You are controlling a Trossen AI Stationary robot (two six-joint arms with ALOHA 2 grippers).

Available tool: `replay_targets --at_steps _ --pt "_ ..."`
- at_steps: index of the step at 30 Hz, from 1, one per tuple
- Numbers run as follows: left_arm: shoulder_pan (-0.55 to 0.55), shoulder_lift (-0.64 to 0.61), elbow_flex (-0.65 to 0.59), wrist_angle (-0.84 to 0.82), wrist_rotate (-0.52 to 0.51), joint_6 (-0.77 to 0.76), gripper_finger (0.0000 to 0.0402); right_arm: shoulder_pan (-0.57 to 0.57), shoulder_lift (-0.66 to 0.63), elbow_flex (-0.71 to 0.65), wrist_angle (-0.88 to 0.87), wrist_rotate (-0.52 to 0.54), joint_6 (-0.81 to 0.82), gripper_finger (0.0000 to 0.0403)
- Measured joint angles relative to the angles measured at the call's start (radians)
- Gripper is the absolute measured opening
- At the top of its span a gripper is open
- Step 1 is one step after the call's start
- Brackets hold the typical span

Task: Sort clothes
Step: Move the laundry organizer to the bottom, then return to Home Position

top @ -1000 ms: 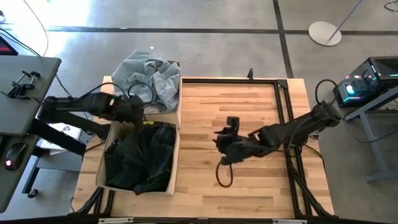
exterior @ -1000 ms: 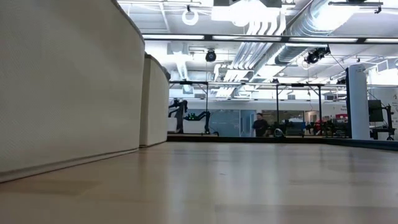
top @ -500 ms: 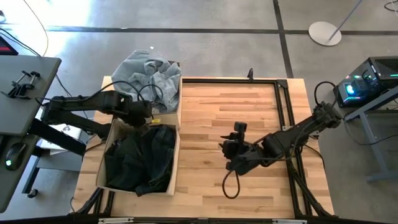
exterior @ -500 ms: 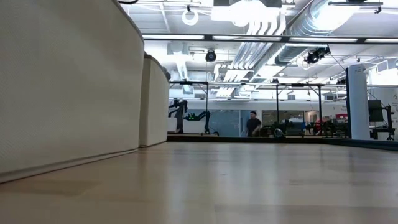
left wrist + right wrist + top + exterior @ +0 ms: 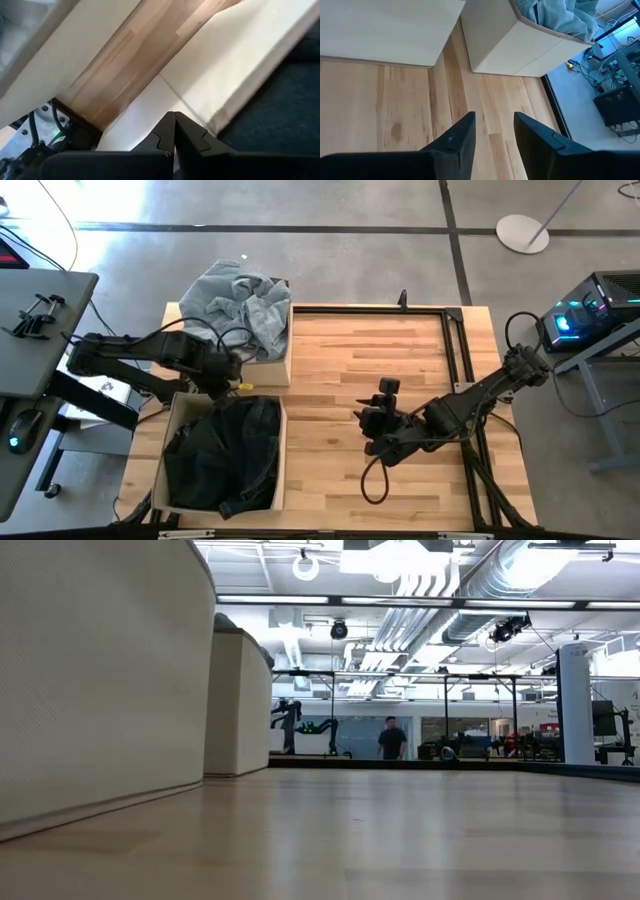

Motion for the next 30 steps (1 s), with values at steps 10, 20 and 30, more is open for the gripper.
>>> replay_targets --at_steps 10,20,30 --pt "-0.082 0.000 0.126 -0.036 -0.084 -0.031 0.0000 0.000 0.000 0.000 -0.004 0.000 -0.002 0.0124" --pt "-0.122 -0.064 0.189 0.309 -0.468 0.267 0.0000 -0.016 -0.173 0.000 -0.277 0.034 0.054 0.0122" --pt "0.048 -0.287 -0.064 0.689 -0.291 0.576 0.0000 -0.022 -0.636 -0.068 -0.364 -0.041 0.180 0.0097"
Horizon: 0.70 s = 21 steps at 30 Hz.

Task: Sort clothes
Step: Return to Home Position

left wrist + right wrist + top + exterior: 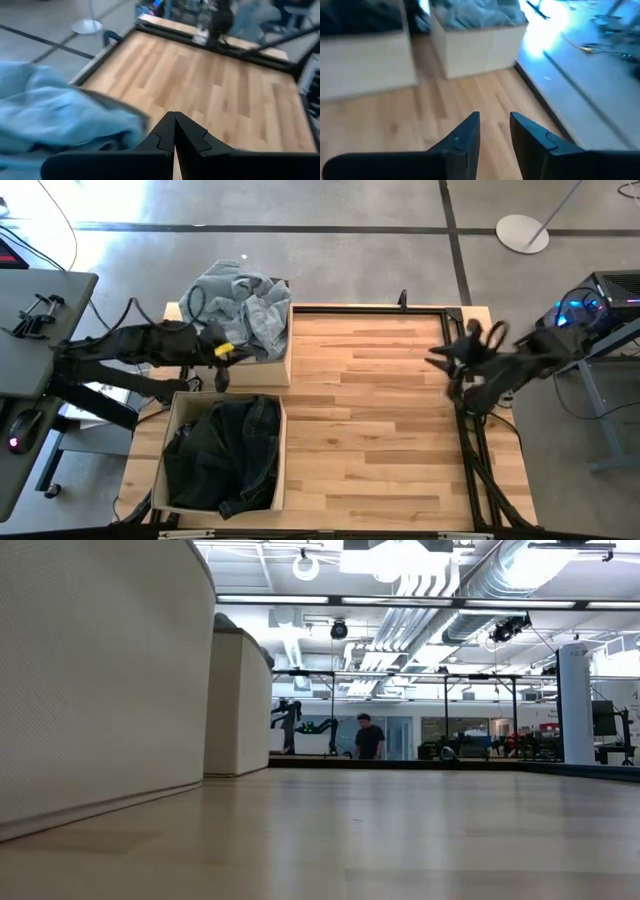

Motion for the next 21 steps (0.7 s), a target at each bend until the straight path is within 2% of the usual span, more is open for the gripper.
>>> replay_targets --at_steps 3,7,13,17,21 --pt "0.059 -0.117 -0.093 0.046 0.017 0.015 0.0000 0.000 -0.168 -0.152 0.137 -0.066 -0.007 0.0094" --pt "0.068 -0.310 -0.205 0.102 0.073 0.067 0.0000 0.000 -0.378 -0.418 0.383 -0.170 -0.031 0.0094" --pt "0.065 -0.603 -0.369 0.207 0.055 0.093 0.0000 0.000 -0.599 -0.768 0.780 -0.263 -0.170 0.0094" --pt "0.065 -0.747 -0.458 0.222 0.058 0.085 0.0000 0.000 -0.708 -0.922 0.974 -0.299 -0.219 0.0094" --pt "0.065 -0.827 -0.528 0.216 0.059 0.064 0.0000 0.000 -0.815 -1.022 1.067 -0.298 -0.245 0.0094"
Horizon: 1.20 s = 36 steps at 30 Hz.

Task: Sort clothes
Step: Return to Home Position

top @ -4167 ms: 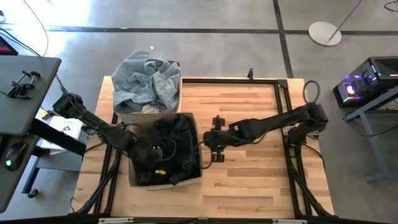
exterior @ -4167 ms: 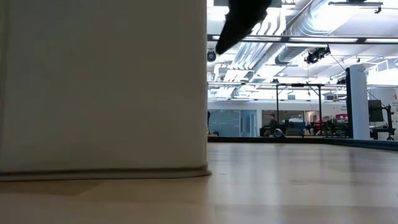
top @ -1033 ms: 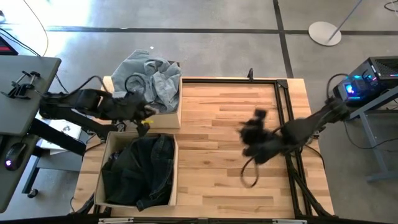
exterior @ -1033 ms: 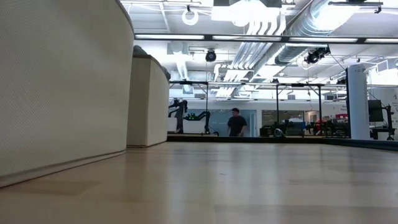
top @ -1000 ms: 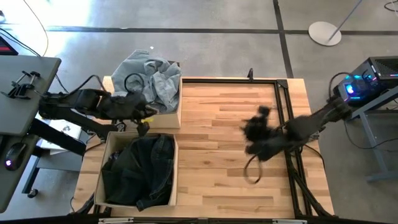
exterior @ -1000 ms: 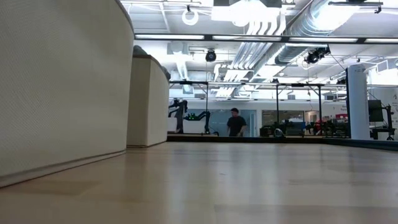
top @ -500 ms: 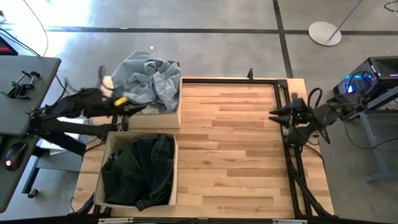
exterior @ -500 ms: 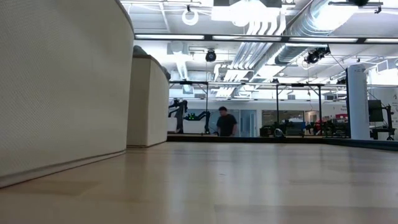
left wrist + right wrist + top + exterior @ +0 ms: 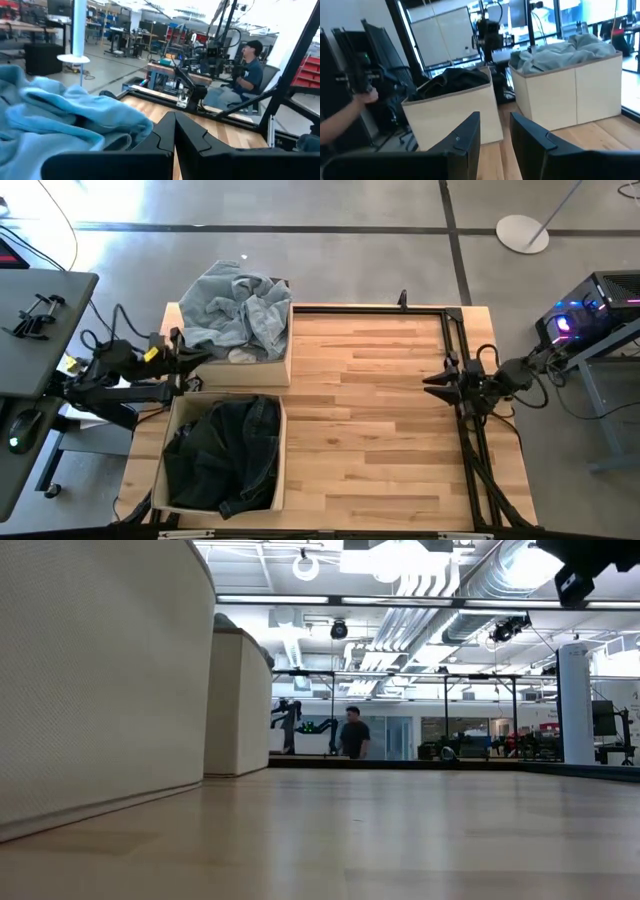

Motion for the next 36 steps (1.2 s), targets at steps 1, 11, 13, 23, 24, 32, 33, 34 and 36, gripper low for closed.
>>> replay_targets --at_steps 1,11,13,23,24,32,33,34,36 --pt "0.000 0.001 -0.009 0.004 0.008 -0.005 0.0000 0.000 -0.024 -0.019 0.012 0.000 -0.007 0.0094" --pt "0.000 0.003 -0.015 -0.005 0.164 0.010 0.0000 0.000 -0.116 -0.181 0.243 -0.119 -0.158 0.0094" --pt "0.000 0.001 -0.015 -0.010 0.188 0.010 0.0000 0.000 -0.118 -0.216 0.271 -0.133 -0.174 0.0094" --pt "0.000 0.001 -0.015 -0.012 0.256 0.038 0.0000 -0.055 -0.125 -0.350 0.366 -0.126 -0.149 0.0094" --pt "0.000 0.001 -0.016 -0.009 0.261 0.042 0.0000 -0.067 -0.125 -0.362 0.379 -0.127 -0.143 0.0094" --pt "0.000 0.001 -0.109 0.108 0.172 0.048 0.0000 -0.179 -0.123 -0.374 0.412 -0.091 -0.082 0.0094" --pt "0.000 0.001 -0.138 0.152 0.169 0.048 0.0000 -0.194 -0.123 -0.374 0.414 -0.083 -0.076 0.0094" --pt "0.000 0.003 -0.170 0.205 0.170 0.049 0.0000 -0.209 -0.123 -0.374 0.414 -0.082 -0.065 0.0094" --pt "-0.004 0.006 -0.236 0.298 0.179 0.046 0.0000 -0.235 -0.123 -0.374 0.407 -0.082 -0.035 0.0094"
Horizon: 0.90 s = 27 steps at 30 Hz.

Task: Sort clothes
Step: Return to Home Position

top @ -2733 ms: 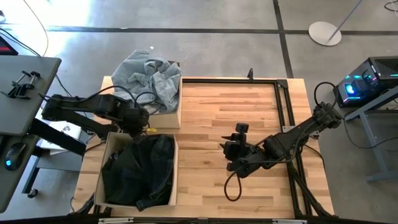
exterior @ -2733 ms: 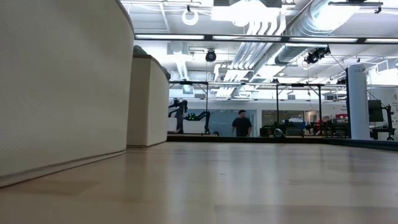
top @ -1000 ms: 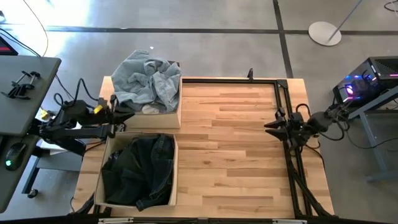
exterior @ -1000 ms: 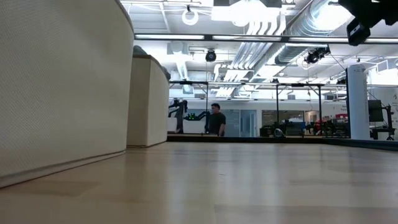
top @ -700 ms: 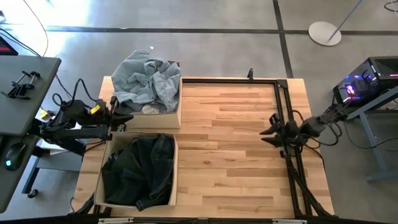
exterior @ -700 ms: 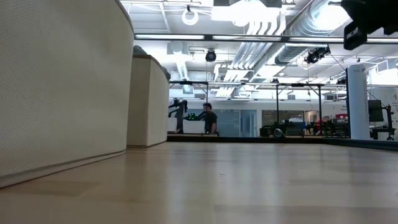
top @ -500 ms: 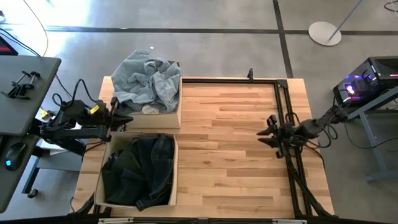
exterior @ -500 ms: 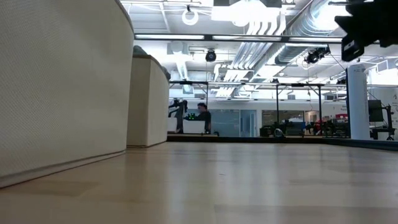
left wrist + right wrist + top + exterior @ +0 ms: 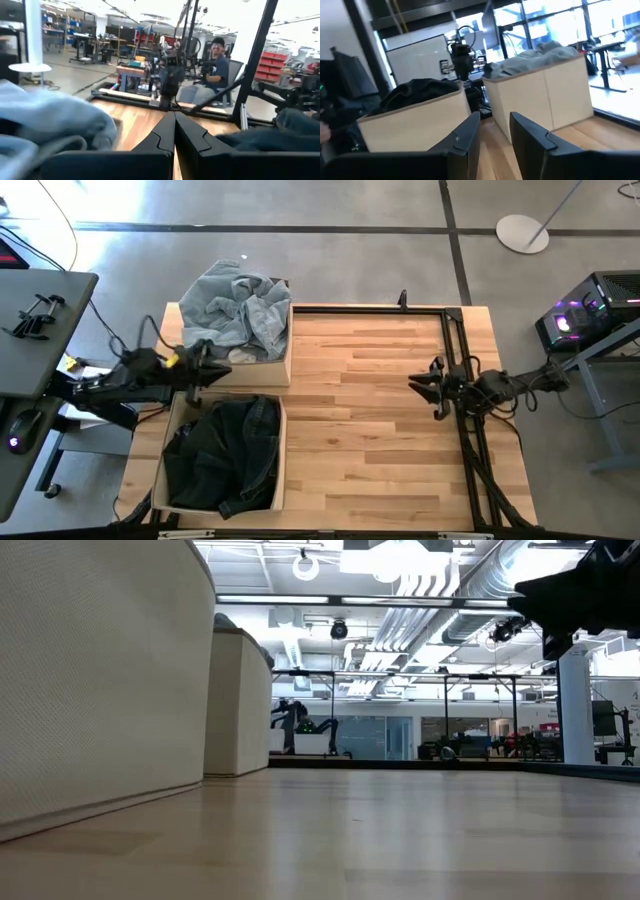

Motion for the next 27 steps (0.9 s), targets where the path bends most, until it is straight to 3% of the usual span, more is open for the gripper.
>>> replay_targets --at_steps 4,10,27 --pt "-0.015 0.005 -0.112 0.093 -0.007 0.010 0.0000 -0.031 0.000 0.000 -0.036 0.000 0.062 0.0094" --pt "-0.019 0.002 -0.186 0.101 -0.032 0.002 0.0000 -0.040 0.000 0.000 -0.078 0.000 0.116 0.0094" --pt "-0.019 0.002 -0.195 0.078 -0.050 0.004 0.0000 -0.040 0.002 -0.001 -0.121 0.050 0.063 0.0094"
